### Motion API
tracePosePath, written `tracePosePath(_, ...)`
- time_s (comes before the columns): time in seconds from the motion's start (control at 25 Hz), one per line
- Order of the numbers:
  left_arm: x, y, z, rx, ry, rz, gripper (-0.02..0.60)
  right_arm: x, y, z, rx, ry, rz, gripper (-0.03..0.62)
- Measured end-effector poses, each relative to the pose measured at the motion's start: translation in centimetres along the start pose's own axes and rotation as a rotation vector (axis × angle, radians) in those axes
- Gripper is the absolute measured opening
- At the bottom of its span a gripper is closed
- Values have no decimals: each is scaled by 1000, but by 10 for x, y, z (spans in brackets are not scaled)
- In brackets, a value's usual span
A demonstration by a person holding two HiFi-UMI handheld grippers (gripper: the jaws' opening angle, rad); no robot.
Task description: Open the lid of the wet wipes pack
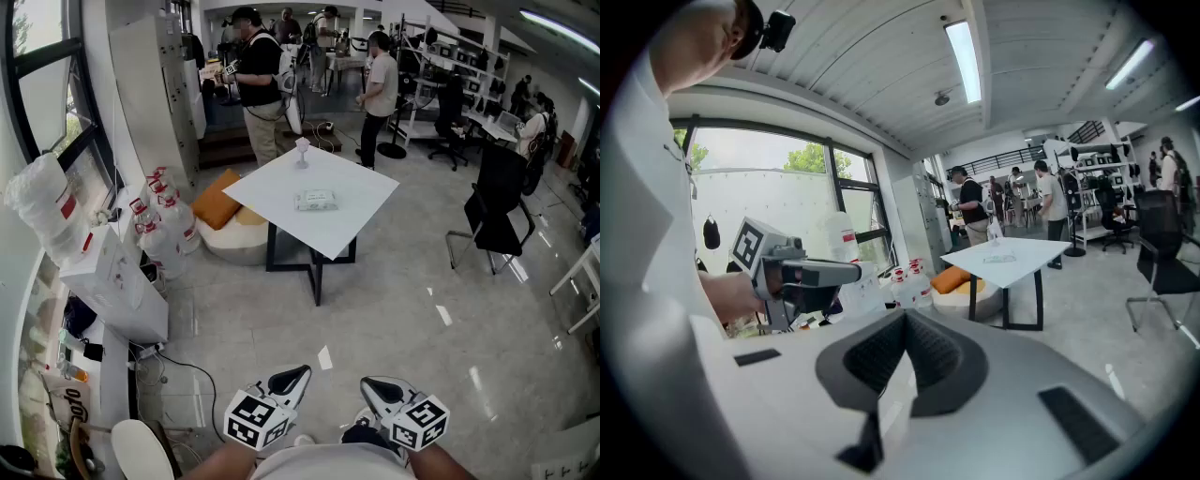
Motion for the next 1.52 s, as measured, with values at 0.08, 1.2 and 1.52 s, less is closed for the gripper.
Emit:
tracePosePath(0.08,0,1,2,1,1,1,0,0,1,0,1,2,-1,5)
tracePosePath(1.2,-7,-14,-10,-1,28,-26,0,1,-12,11,-6,-7,-5,6)
tracePosePath(1.52,1,-53,-31,13,38,-58,0,8,-43,59,3,-34,-1,6)
Point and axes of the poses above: the fingertips, and each gripper's own axes: y backward along the fingers, z to its right, x out of its top, the point moved 2 cm from there along y, backward along the fingers, and after that the axes turned 8 degrees about y, right-handed, at the moved point
